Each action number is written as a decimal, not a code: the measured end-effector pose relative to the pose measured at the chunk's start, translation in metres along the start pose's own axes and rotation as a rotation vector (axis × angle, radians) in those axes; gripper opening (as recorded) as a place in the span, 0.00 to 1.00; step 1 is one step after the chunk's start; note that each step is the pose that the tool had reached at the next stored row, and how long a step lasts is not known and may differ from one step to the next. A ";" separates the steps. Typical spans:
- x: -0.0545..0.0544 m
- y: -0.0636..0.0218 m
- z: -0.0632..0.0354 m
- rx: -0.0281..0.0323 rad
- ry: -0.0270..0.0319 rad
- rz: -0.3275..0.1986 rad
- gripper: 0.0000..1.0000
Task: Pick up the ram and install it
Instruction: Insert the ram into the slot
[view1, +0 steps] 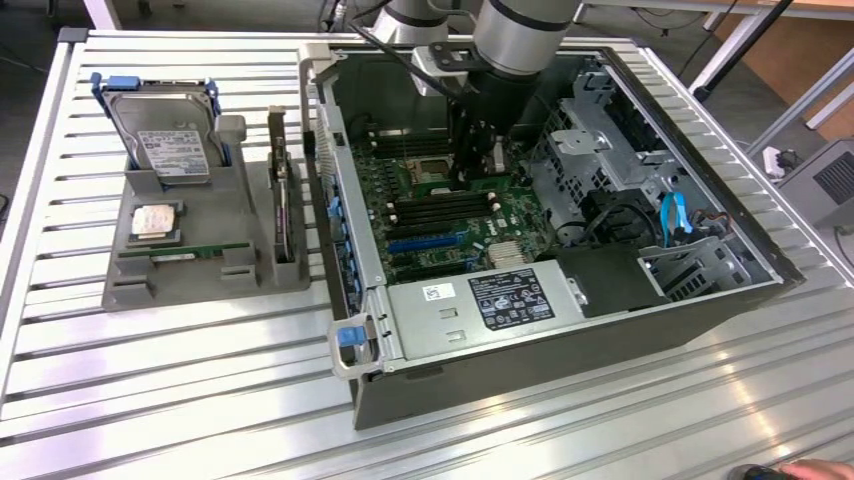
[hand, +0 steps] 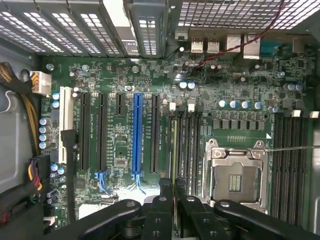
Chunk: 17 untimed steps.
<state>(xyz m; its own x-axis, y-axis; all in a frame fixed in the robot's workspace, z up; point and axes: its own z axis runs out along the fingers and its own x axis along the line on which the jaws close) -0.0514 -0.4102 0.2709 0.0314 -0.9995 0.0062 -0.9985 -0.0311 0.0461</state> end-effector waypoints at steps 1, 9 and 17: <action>0.000 0.0000 0.0000 0.0000 0.0001 0.000 0.13; 0.001 0.0108 0.0052 0.0048 -0.0001 0.000 0.13; -0.005 0.0105 0.0098 0.0049 0.0004 0.000 0.13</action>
<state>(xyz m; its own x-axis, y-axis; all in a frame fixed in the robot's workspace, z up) -0.0626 -0.4054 0.2616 0.0314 -0.9995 0.0066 -0.9987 -0.0311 0.0412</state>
